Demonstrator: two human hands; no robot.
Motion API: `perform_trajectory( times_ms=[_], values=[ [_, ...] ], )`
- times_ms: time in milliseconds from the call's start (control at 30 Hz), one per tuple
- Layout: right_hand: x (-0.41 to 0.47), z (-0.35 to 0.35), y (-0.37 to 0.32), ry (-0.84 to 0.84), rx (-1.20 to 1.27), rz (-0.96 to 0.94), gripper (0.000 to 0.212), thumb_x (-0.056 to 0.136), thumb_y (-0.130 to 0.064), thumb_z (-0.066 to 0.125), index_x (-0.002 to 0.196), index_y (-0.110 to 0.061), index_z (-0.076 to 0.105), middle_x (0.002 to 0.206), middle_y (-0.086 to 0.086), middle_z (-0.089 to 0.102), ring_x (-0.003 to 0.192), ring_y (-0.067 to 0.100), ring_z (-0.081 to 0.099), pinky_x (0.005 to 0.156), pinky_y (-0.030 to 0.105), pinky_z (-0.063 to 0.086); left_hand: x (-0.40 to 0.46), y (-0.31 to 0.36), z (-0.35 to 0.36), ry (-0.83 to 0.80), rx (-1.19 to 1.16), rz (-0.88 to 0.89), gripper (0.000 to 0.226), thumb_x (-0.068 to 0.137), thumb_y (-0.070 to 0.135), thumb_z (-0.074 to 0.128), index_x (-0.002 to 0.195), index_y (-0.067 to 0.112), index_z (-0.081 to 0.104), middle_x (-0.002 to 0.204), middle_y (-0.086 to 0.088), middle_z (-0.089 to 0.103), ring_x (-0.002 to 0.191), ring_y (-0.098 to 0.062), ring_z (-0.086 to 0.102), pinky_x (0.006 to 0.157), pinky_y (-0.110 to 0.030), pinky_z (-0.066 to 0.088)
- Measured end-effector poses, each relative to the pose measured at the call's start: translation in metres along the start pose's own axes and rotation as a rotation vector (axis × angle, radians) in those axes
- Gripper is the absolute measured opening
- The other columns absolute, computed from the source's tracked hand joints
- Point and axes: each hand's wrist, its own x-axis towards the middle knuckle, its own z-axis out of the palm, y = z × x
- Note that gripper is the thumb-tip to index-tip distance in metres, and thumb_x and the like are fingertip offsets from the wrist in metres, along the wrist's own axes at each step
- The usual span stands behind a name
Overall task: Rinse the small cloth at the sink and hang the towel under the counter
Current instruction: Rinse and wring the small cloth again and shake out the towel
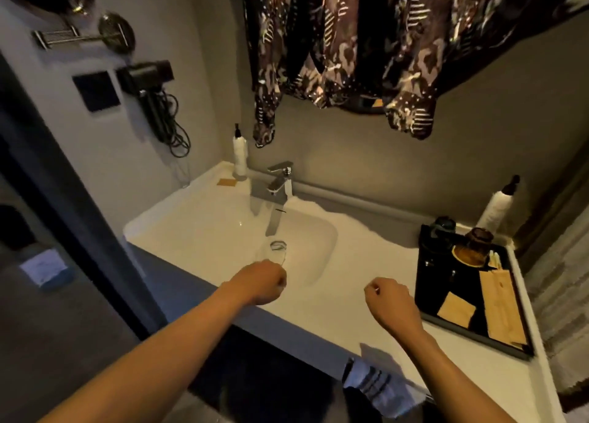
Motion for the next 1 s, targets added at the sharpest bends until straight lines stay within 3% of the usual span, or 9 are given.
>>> perform_trajectory(
  times_ms=[133,233,333,567,667,800,900,1000],
  values=[
    [0.059,0.042,-0.058,0.005,0.068,-0.01,0.033,0.094,-0.023,0.046,0.062,-0.017,0.051,0.064,0.003,0.058,0.056,0.019,0.052,0.055,0.031,0.044,0.043,-0.084,-0.011,0.043,-0.095,-0.101,0.034,0.093,0.021,0.045,0.116,0.021,0.071,0.125,-0.005,0.068,0.106,-0.025,0.065,0.089,-0.038,0.054],
    [0.116,0.102,-0.097,-0.064,0.069,-0.027,0.022,0.093,-0.022,0.047,0.09,-0.017,0.069,0.089,0.003,0.07,0.076,0.023,0.064,0.068,0.032,0.054,0.094,-0.152,-0.001,0.009,-0.153,-0.143,0.037,0.094,0.018,0.045,0.124,0.021,0.067,0.129,-0.003,0.066,0.11,-0.024,0.064,0.091,-0.036,0.054],
    [0.169,0.168,-0.129,-0.097,0.133,0.008,0.031,0.094,-0.019,0.049,0.119,-0.014,0.067,0.115,0.005,0.071,0.099,0.026,0.066,0.079,0.031,0.051,0.157,-0.21,0.016,-0.048,-0.208,-0.158,0.039,0.095,0.015,0.046,0.129,0.021,0.063,0.135,-0.004,0.062,0.115,-0.024,0.062,0.094,-0.034,0.052],
    [0.261,0.297,-0.16,-0.218,0.087,0.174,0.04,0.095,-0.019,0.053,0.135,-0.01,0.056,0.131,0.011,0.064,0.114,0.029,0.063,0.088,0.032,0.048,0.254,-0.278,0.074,-0.265,-0.285,-0.109,0.044,0.099,0.021,0.047,0.143,0.02,0.049,0.146,-0.004,0.053,0.128,-0.022,0.054,0.102,-0.031,0.042],
    [0.287,0.347,-0.163,-0.266,0.003,0.232,0.043,0.09,-0.024,0.06,0.129,-0.008,0.052,0.125,0.017,0.058,0.107,0.035,0.061,0.084,0.037,0.05,0.275,-0.29,0.1,-0.346,-0.307,-0.078,0.047,0.098,0.019,0.046,0.145,0.017,0.046,0.148,-0.003,0.051,0.132,-0.022,0.051,0.106,-0.031,0.04],
    [0.281,0.383,-0.157,-0.21,-0.192,0.178,0.027,0.094,-0.018,0.051,0.12,-0.009,0.05,0.112,0.015,0.055,0.094,0.033,0.058,0.077,0.039,0.051,0.285,-0.3,0.116,-0.427,-0.26,-0.05,0.047,0.098,0.021,0.045,0.145,0.017,0.046,0.151,-0.004,0.049,0.135,-0.024,0.048,0.11,-0.033,0.037],
    [0.289,0.368,-0.154,-0.165,0.013,0.248,0.016,0.094,-0.019,0.052,0.102,-0.008,0.059,0.092,0.009,0.067,0.079,0.027,0.061,0.067,0.035,0.05,0.29,-0.306,0.109,-0.435,-0.283,-0.083,0.042,0.097,0.021,0.045,0.138,0.015,0.052,0.143,-0.007,0.056,0.127,-0.027,0.055,0.103,-0.034,0.043],
    [0.298,0.334,-0.173,-0.163,0.297,0.359,0.018,0.09,-0.023,0.058,0.09,-0.007,0.066,0.081,0.003,0.069,0.076,0.023,0.062,0.066,0.031,0.046,0.293,-0.307,0.098,-0.392,-0.358,-0.113,0.036,0.094,0.019,0.048,0.129,0.018,0.057,0.128,-0.005,0.067,0.113,-0.026,0.063,0.091,-0.029,0.047]
  ],
)
